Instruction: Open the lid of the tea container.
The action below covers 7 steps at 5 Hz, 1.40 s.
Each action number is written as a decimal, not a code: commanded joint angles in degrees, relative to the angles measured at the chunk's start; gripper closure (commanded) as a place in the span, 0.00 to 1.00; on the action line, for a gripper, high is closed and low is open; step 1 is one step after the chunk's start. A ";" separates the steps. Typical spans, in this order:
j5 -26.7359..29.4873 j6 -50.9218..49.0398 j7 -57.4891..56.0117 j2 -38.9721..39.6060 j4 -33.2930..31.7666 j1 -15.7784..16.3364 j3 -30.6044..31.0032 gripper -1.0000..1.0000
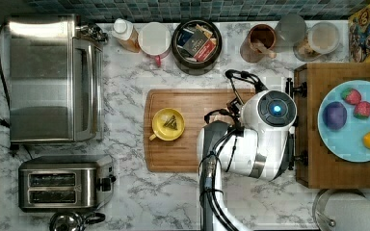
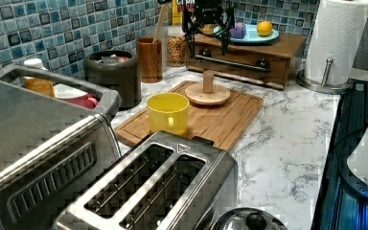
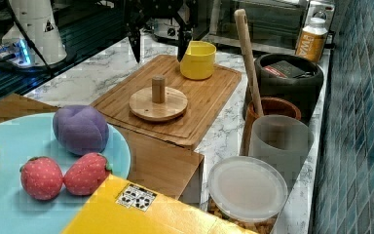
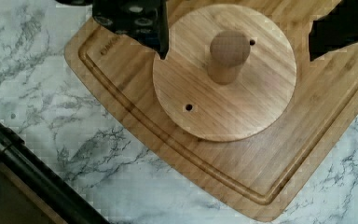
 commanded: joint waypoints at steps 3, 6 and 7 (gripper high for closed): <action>2.00 5.44 1.49 6.36 -4.18 1.27 0.56 0.00; 4.22 9.58 0.97 7.68 -4.00 -0.33 1.11 0.00; 4.56 10.10 1.06 7.85 -3.77 -0.26 0.79 0.00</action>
